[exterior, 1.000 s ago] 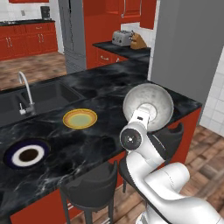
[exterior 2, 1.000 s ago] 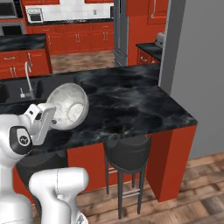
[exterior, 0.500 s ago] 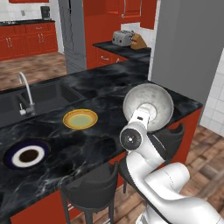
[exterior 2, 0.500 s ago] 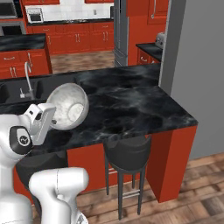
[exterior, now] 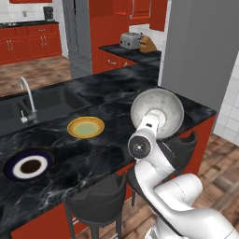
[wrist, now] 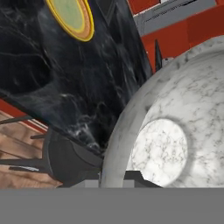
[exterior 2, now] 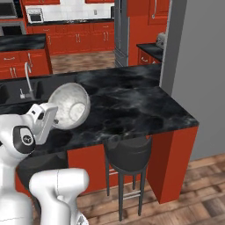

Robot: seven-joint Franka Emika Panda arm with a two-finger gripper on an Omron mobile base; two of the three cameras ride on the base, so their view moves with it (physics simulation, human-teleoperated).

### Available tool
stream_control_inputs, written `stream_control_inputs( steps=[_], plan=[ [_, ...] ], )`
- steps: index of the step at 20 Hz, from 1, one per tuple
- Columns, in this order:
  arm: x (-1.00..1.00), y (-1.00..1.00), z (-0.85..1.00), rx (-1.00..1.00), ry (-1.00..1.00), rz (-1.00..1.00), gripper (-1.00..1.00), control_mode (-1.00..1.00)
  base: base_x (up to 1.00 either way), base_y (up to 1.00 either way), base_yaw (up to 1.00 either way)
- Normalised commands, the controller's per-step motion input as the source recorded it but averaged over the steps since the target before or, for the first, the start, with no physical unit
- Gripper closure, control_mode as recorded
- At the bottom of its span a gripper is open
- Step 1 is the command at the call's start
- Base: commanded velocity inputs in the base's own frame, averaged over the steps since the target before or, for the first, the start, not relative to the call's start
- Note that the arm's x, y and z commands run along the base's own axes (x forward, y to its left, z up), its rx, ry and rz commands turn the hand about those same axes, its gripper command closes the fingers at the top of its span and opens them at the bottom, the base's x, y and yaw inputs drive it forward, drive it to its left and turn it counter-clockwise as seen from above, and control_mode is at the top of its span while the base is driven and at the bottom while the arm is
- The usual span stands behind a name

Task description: Move the bowls from the cabinet to the plates on the dining table.

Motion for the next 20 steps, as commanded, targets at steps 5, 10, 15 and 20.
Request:
stream_control_inputs(
  steps=[5, 10, 15, 20],
  plan=[
    [0.71, 0.00, 0.00, 0.09, 0.05, 0.00, 1.00, -1.00, 0.00, 0.00, 0.00],
    [0.76, 0.05, -0.07, 0.10, 0.09, 0.00, 1.00, -1.00, 0.00, 0.00, 0.00],
    [0.68, 0.25, -0.05, 0.11, 0.14, 0.00, 1.00, -1.00, 0.00, 0.00, 0.00],
    [0.49, 0.33, -0.01, 0.06, 0.16, 0.00, 1.00, -1.00, 0.00, 0.00, 0.00]
  ],
)
